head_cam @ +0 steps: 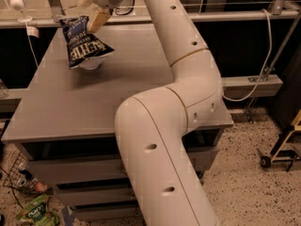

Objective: Place blue chip bag into white bowl

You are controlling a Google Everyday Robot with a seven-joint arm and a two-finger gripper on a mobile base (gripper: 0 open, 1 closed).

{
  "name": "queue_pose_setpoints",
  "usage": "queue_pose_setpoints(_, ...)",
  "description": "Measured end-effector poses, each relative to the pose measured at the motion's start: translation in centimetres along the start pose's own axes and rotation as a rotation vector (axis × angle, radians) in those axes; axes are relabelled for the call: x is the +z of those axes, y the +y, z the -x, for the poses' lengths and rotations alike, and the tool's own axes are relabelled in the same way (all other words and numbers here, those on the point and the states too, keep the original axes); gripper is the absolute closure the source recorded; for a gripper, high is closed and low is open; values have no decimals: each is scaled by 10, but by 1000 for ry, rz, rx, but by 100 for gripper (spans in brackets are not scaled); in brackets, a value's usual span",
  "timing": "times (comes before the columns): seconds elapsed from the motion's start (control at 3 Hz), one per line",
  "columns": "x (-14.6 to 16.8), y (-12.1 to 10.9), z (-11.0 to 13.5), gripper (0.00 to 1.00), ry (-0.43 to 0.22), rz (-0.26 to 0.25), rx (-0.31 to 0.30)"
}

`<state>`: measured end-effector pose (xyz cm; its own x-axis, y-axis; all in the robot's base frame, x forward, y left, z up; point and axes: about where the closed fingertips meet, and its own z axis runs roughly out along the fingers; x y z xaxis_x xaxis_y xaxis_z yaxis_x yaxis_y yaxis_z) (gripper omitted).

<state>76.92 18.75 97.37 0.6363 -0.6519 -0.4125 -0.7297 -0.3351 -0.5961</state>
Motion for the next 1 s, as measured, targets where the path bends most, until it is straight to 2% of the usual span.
queue_pose_setpoints(0.33,4,0,0,0,-2,1,1)
queue_pose_setpoints(0.67,5,0,0,0,-2,1,1)
queue_pose_setpoints(1.0,-13,-2,-17,0,29,-30,52)
